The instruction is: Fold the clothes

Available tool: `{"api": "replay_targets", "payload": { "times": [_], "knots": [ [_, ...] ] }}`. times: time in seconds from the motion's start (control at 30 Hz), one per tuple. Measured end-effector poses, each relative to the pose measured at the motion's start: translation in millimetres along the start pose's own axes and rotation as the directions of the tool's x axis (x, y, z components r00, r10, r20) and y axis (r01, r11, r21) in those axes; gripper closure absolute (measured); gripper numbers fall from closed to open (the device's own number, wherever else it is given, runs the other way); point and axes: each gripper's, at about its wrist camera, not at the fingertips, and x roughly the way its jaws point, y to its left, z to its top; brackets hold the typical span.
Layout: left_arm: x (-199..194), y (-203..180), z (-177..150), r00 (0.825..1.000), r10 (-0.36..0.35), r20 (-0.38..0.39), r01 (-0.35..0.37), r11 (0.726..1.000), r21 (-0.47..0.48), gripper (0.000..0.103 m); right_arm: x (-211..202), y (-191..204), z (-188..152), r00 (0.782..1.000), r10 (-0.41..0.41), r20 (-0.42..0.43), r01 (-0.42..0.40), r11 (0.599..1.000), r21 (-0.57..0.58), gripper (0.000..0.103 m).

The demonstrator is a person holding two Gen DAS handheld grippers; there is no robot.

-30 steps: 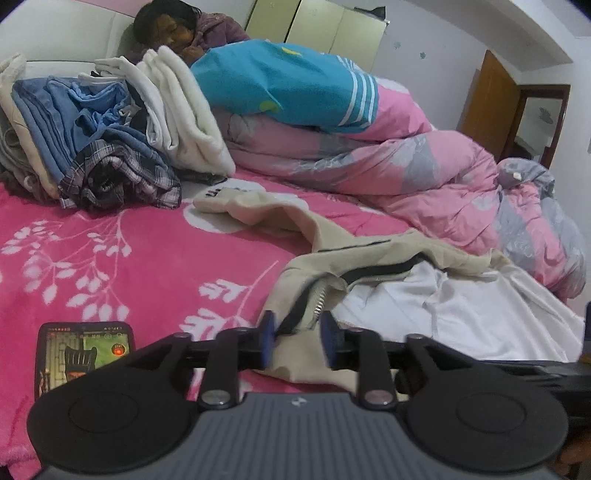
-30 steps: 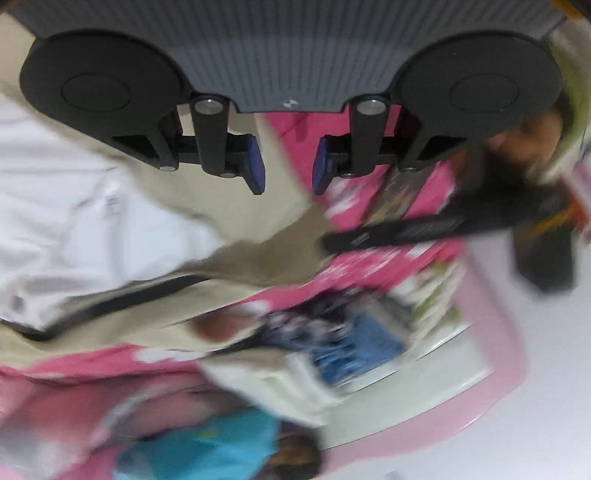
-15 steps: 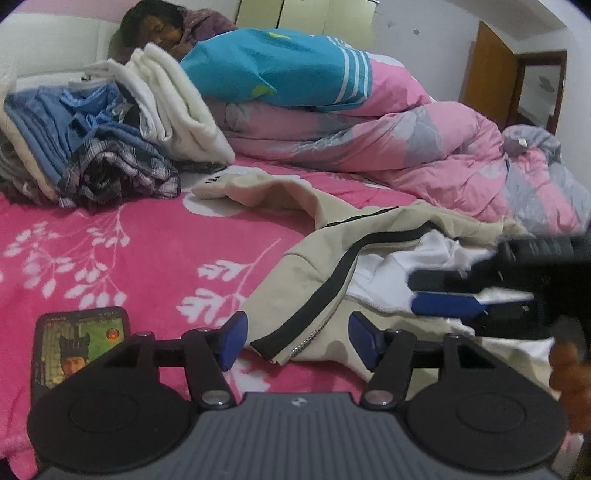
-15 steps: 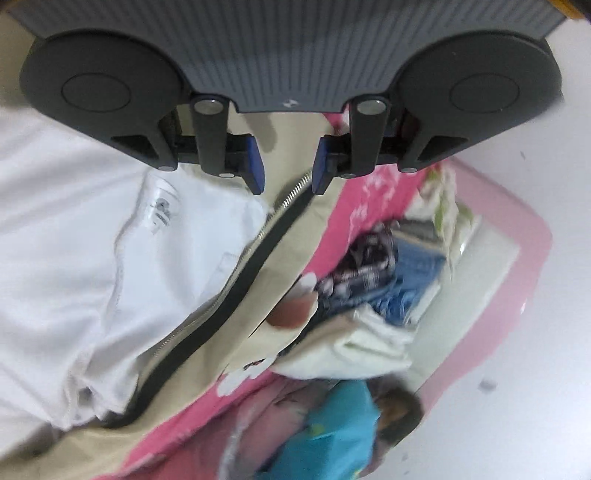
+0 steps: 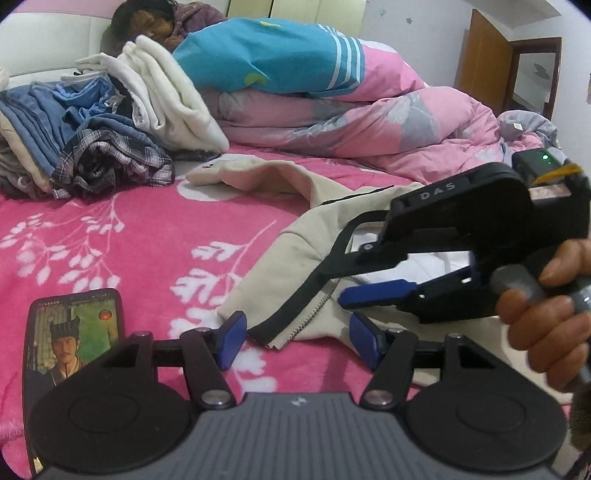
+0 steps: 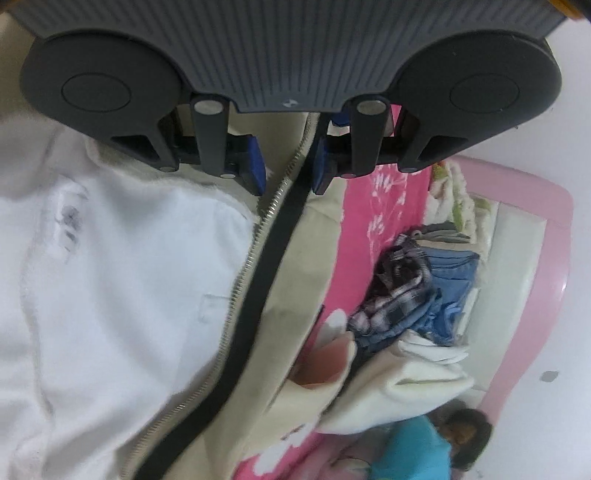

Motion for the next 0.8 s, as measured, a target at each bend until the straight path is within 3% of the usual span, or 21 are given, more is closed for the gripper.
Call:
{"api": "replay_targets", "payload": {
  "times": [0.17,0.5,0.8],
  "knots": [
    [2,-2,-3,1.000,0.008,-0.007,-0.008,1.000,0.014,0.039,0,-2,-2,1.000,-0.024,0.005,0.023,0.999,0.045,0.076],
    [3,-5,-5,1.000,0.015,-0.011,-0.014,0.999,0.030,0.037,10,2,0,0.999,0.013,0.043,-0.016,0.997,0.078,0.076],
    [4,-5,-5,1.000,0.017,-0.016,-0.016,0.999,0.031,0.036,14,3,-1,0.994,0.063,0.087,-0.069,0.995,0.070,0.091]
  ]
}}
